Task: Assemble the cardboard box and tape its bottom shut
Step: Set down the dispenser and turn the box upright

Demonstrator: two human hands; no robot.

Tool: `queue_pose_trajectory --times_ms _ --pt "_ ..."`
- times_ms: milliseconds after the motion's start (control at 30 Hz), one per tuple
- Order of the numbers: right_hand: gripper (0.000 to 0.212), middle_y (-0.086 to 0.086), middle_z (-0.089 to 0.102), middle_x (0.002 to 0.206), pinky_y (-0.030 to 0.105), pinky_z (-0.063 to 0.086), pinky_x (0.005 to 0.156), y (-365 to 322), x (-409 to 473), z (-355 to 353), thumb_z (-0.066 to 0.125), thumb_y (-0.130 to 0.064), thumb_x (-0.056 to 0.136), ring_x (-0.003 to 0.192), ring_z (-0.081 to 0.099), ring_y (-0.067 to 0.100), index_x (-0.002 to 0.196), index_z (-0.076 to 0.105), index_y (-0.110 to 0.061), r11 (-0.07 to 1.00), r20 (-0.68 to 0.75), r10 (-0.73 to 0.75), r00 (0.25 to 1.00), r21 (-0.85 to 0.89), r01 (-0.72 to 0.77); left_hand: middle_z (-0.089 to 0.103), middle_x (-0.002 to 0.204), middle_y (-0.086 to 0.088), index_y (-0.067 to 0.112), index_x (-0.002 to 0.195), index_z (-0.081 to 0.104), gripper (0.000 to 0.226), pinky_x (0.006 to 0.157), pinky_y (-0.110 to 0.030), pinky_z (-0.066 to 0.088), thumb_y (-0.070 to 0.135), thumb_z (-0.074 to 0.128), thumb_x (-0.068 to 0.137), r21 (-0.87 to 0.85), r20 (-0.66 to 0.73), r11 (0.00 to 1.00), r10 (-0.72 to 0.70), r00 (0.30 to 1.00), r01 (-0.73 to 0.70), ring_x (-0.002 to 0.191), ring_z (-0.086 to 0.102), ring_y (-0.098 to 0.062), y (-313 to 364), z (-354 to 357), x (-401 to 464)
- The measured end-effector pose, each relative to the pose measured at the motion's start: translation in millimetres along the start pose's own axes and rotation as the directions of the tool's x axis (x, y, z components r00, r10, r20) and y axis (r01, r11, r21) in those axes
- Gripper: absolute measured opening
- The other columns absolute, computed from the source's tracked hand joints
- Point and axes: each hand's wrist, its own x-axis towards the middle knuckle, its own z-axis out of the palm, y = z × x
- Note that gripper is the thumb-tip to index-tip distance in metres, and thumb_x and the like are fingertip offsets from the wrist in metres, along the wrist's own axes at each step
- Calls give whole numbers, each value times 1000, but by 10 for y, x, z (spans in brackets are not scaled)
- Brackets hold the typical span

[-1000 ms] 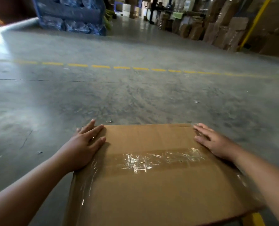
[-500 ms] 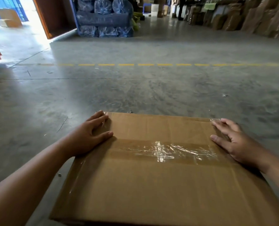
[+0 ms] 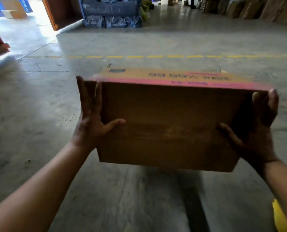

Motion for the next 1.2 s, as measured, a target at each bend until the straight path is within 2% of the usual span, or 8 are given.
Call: queue_pose_trajectory --times_ms 133,267,567,667,733,867,1000,1200 --pt "97 25 -4 154 51 17 115 -54 -611 286 62 -50 76 145 -5 35 150 16 -7 999 -24 31 999 19 -30 -18 158 -29 20 156 -9 129 116 -43 13 64 73 67 58 41 986 -157 987 155 150 -14 -33 -74 352 -645" --pt "91 30 0 148 38 9 117 -75 -1236 464 64 -41 76 143 -2 41 148 20 -5 998 -24 62 998 30 -61 -12 158 -28 21 156 -5 115 110 -57 32 73 57 75 91 54 991 -106 993 101 149 -5 -43 -126 515 -1167" --pt "68 42 24 131 55 29 106 -206 -1222 325 54 -31 83 136 22 32 134 36 11 996 -135 72 988 62 -65 32 141 -17 10 126 51 62 102 -7 33 53 64 84 -159 -9 970 -187 982 183 134 35 -15 -55 302 -1034" --pt "68 31 33 137 54 37 100 73 -1029 291 50 -40 86 127 37 39 144 33 -9 977 -136 202 970 104 -189 50 128 -10 10 117 61 59 87 -6 43 61 52 88 -168 16 954 -248 969 247 114 49 -10 -100 121 -726" --pt "64 16 37 143 54 38 98 199 -748 228 47 -50 88 127 40 36 146 31 -29 946 -124 291 949 186 -266 53 125 -3 17 117 62 54 86 -22 52 60 58 86 -115 75 947 -292 953 299 109 54 -13 -157 7 -455" --pt "55 10 43 136 44 34 106 11 16 41 42 -55 87 126 41 27 131 51 -23 983 180 175 968 16 -180 45 144 -2 25 133 54 58 97 -36 42 51 68 83 75 288 931 -364 886 358 127 48 -21 -205 -61 68" --pt "68 10 32 149 39 28 109 23 429 260 47 -64 83 133 36 29 140 42 -26 959 538 285 793 -148 -243 22 160 1 34 148 37 83 112 -45 34 66 63 76 179 494 922 -387 779 344 139 38 -27 -258 139 403" --pt "88 0 17 157 39 22 112 85 456 368 44 -78 70 141 23 21 145 34 -33 933 618 339 710 -124 -337 3 164 14 42 153 22 90 116 -41 22 75 51 76 174 615 898 -419 668 404 147 24 -23 -262 330 342"
